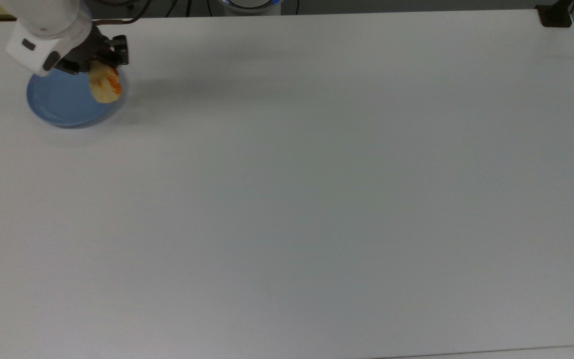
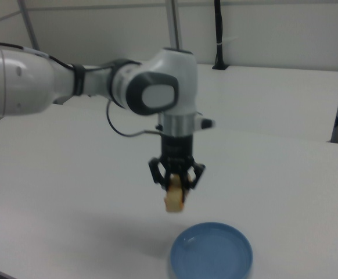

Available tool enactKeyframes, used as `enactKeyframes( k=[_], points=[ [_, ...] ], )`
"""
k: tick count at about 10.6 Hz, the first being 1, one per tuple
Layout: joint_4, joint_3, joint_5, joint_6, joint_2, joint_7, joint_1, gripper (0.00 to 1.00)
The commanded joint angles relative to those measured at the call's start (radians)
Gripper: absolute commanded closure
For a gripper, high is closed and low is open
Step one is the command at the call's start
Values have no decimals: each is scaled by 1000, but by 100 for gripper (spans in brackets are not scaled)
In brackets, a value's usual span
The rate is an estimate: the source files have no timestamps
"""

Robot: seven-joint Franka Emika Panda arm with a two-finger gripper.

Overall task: Put the bread onto the plate
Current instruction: 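Lift the bread and carry it over the light-blue plate, then lower the bread onto the plate and open the gripper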

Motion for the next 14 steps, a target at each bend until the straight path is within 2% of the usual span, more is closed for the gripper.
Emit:
enactKeyframes(
  k=[1, 4, 6, 7, 8, 9, 11, 14],
  points=[
    [-75, 6, -45, 164, 53, -46, -71, 64],
    [-119, 8, -71, 276, 121, -66, -110, 62],
    [-156, 8, -91, 321, 119, -89, -125, 57],
    [-167, 8, -93, 320, 121, -129, -131, 48],
    [-172, 8, -91, 317, 118, -137, -142, 5],
    [-167, 8, -91, 309, 113, -143, -151, 0],
    [-134, 8, -81, 278, 78, -100, -140, 0],
    [70, 17, -79, 53, 4, 103, -89, 0]
  ],
)
